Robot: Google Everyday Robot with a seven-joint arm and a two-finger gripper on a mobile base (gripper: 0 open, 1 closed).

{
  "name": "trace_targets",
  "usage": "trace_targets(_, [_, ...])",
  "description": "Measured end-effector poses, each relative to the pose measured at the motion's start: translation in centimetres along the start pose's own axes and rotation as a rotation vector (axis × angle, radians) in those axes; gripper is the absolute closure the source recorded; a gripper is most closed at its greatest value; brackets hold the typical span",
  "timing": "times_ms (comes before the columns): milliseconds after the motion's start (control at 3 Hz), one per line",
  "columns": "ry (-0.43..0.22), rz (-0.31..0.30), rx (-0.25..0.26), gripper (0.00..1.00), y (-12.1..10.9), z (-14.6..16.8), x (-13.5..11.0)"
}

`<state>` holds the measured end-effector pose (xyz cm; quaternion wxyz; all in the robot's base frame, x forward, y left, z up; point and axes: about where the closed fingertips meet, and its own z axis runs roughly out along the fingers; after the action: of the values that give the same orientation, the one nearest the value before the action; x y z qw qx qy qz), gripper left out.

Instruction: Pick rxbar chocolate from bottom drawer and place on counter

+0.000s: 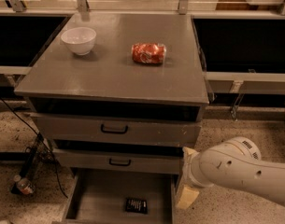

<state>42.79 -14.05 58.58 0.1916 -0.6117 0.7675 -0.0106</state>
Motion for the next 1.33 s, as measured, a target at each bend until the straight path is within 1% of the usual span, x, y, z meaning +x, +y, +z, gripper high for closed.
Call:
trace_targets(333, [-0.046,-0.011,-0.044,0.00,0.2,0.3,-0.3])
trace_targets(667, [-0.150,0.031,-0.168,0.00,0.5,0.8,-1.4])
trace_targets(1000, [-0.162,-0.031,-0.215,0.00,0.7,0.3,-1.7])
trace_targets(1333, [-0.160,-0.032,-0.217,0.00,0.8,0.3,-1.6])
